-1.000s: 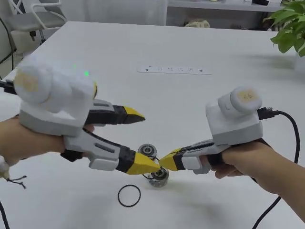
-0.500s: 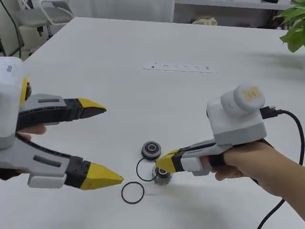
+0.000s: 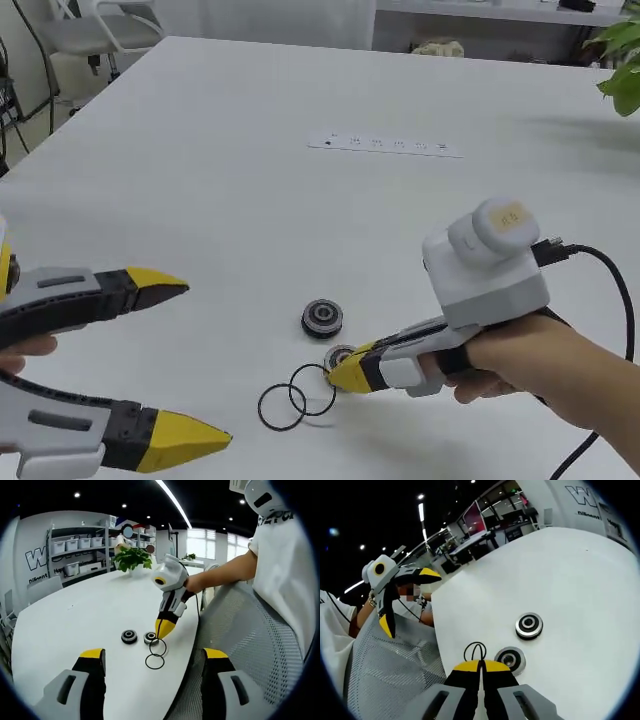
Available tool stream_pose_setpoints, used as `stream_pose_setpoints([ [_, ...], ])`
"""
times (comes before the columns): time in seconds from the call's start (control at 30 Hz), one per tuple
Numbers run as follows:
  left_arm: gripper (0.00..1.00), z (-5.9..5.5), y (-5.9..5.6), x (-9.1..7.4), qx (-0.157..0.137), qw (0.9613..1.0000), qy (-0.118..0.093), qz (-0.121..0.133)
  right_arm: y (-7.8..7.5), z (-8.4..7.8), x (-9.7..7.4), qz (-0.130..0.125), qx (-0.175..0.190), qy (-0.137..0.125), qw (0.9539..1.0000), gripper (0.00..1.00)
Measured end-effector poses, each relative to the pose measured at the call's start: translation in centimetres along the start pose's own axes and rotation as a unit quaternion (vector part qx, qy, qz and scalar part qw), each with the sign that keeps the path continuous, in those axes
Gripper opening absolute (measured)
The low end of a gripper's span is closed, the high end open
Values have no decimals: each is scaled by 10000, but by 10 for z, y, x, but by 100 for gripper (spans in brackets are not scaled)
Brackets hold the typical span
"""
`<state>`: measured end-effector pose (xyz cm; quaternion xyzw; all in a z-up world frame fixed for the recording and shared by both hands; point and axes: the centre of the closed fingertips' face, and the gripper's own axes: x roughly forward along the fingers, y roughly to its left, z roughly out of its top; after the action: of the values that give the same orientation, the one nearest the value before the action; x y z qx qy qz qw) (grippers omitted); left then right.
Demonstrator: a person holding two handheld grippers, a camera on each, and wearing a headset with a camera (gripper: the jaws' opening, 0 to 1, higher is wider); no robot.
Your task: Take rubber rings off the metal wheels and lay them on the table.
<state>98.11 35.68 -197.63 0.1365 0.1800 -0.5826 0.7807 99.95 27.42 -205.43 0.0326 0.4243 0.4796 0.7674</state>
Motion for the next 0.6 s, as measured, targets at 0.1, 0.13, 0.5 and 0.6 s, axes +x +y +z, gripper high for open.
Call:
stream_pose_setpoints([
  [0.1,76,-5,-1,0,-57,10000,37,4,-2,-5,0,-12,95,113,9999,0],
  [0.13,75,-5,-2,0,-79,10000,45,3,-3,-6,-1,-36,105,145,9998,0],
  [0.5,74,-5,-3,1,-119,9999,-12,4,-7,-17,-3,-102,224,404,9989,0],
  [0.6,74,-9,-3,1,-78,9999,102,8,-8,-18,-4,-123,285,411,9987,0],
])
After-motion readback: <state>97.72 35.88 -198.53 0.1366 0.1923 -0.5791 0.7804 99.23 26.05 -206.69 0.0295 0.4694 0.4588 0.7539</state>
